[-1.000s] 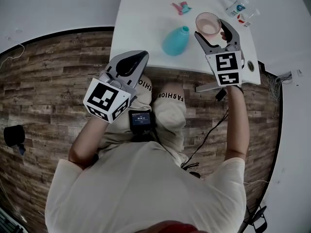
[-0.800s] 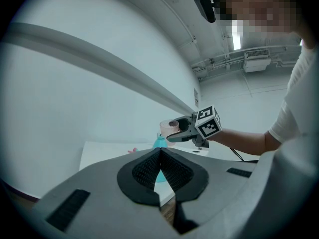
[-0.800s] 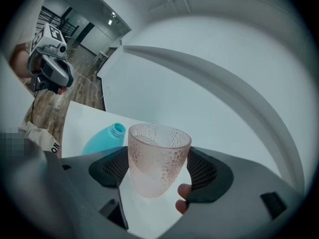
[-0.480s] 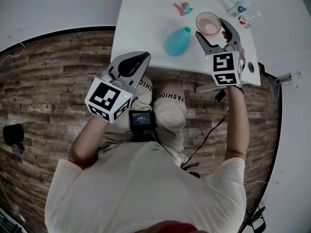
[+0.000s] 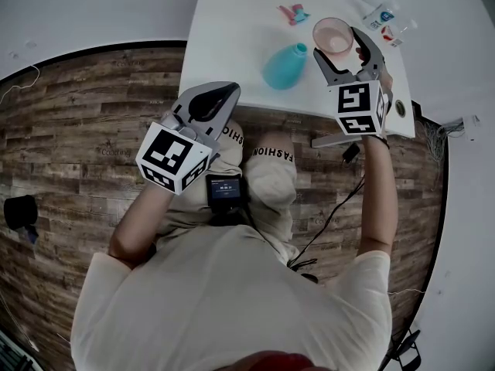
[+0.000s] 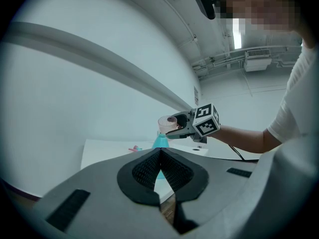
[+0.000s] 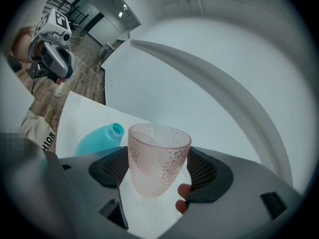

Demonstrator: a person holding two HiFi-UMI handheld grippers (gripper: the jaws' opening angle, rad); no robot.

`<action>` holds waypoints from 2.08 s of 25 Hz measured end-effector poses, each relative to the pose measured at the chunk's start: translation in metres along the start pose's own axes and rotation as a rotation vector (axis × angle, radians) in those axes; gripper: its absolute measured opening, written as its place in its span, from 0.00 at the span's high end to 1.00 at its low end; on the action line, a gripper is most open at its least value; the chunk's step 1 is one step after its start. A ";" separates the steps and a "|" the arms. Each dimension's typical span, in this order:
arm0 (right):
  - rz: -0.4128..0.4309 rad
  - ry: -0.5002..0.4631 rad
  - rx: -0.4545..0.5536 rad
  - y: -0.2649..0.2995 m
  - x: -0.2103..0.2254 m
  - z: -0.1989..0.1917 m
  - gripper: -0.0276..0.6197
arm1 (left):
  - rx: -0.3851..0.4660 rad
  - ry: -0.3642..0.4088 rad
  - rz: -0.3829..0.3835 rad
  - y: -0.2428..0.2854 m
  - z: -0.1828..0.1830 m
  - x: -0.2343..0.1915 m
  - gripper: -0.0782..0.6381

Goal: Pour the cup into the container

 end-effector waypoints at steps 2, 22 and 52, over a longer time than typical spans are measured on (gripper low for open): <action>-0.003 -0.009 0.001 0.000 0.000 0.001 0.39 | -0.001 -0.001 0.000 0.000 -0.001 0.000 0.87; -0.028 -0.100 -0.013 0.000 -0.006 0.005 0.39 | -0.016 -0.008 -0.004 -0.002 -0.005 0.000 0.87; -0.023 -0.081 -0.012 0.004 -0.005 0.006 0.39 | -0.035 -0.014 0.000 -0.002 -0.011 0.000 0.87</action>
Point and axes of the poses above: the fingertips, and each gripper's own axes: y forward along the fingers, x to its right, z out of its top, the point moved 10 cm from there along -y, backward along the fingers, and after that the axes turned 8 degrees about y, right-handed, at the moved point
